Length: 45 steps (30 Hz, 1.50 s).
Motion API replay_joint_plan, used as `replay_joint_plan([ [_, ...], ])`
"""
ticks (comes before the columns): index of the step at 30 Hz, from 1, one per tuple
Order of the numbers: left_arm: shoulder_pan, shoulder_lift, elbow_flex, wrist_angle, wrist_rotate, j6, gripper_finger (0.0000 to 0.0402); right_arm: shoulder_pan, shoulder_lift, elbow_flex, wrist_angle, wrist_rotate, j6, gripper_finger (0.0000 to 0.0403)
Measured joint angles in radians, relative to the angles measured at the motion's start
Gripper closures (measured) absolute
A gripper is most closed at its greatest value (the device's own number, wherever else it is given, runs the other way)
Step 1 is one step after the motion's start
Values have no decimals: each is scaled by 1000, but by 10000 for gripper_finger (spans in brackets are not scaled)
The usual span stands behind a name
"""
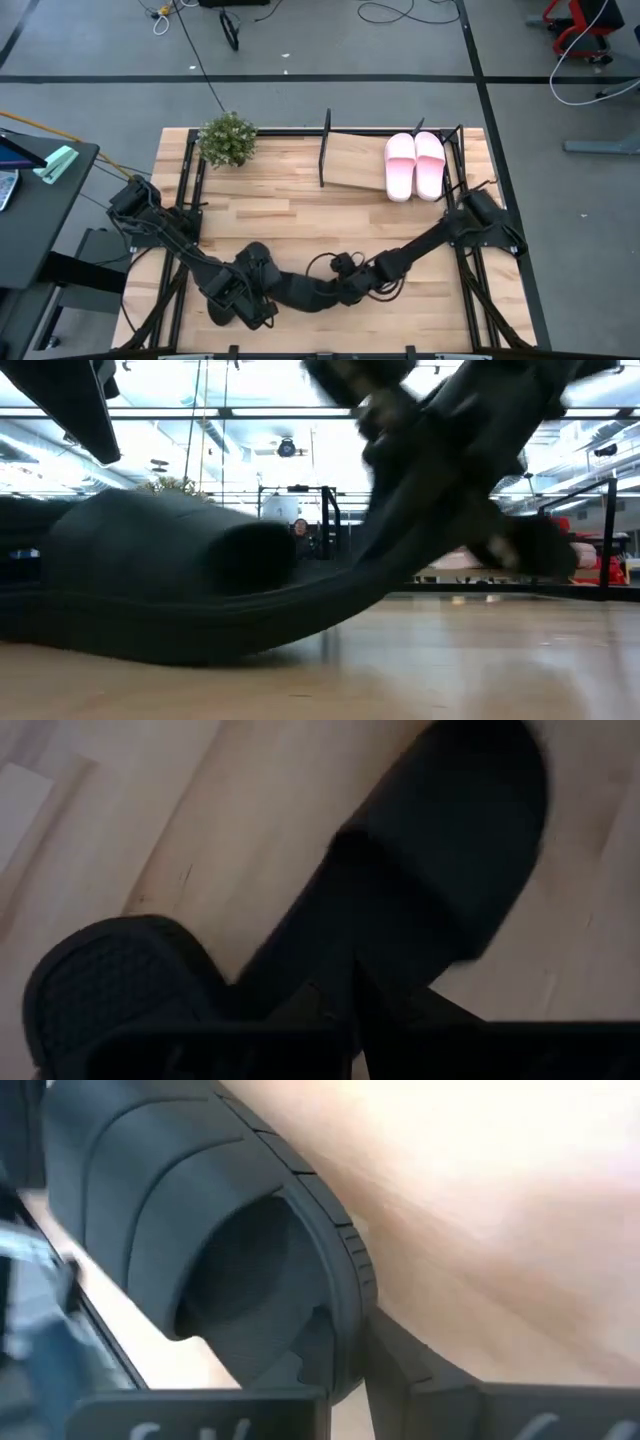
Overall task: Pick and place slides into the shelf
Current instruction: Put the right black slide on the shelf
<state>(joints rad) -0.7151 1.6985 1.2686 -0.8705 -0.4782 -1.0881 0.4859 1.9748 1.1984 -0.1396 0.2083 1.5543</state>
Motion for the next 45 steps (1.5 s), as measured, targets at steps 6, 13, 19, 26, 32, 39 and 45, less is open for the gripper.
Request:
replay_joint_plan([
  [6,23,0,0,-3,0,17,387,-15,-267,-1,-425,-8,-188,368],
  [13,70,-1,0,-2,16,86,382,-73,-558,11,-813,-76,-391,368],
  [19,117,-25,-1,4,31,135,395,-178,-640,188,-1166,-46,-600,369],
  [26,206,-78,-1,18,31,204,381,-344,-535,495,-1435,-42,-1040,369],
  [32,286,-126,-1,44,38,237,379,-520,-487,629,-1429,9,-1293,369],
  [39,378,-180,-1,59,38,239,395,-702,-450,646,-1435,72,-1607,369],
  [45,461,-217,-1,83,41,253,382,-771,-394,644,-1432,115,-1990,369],
])
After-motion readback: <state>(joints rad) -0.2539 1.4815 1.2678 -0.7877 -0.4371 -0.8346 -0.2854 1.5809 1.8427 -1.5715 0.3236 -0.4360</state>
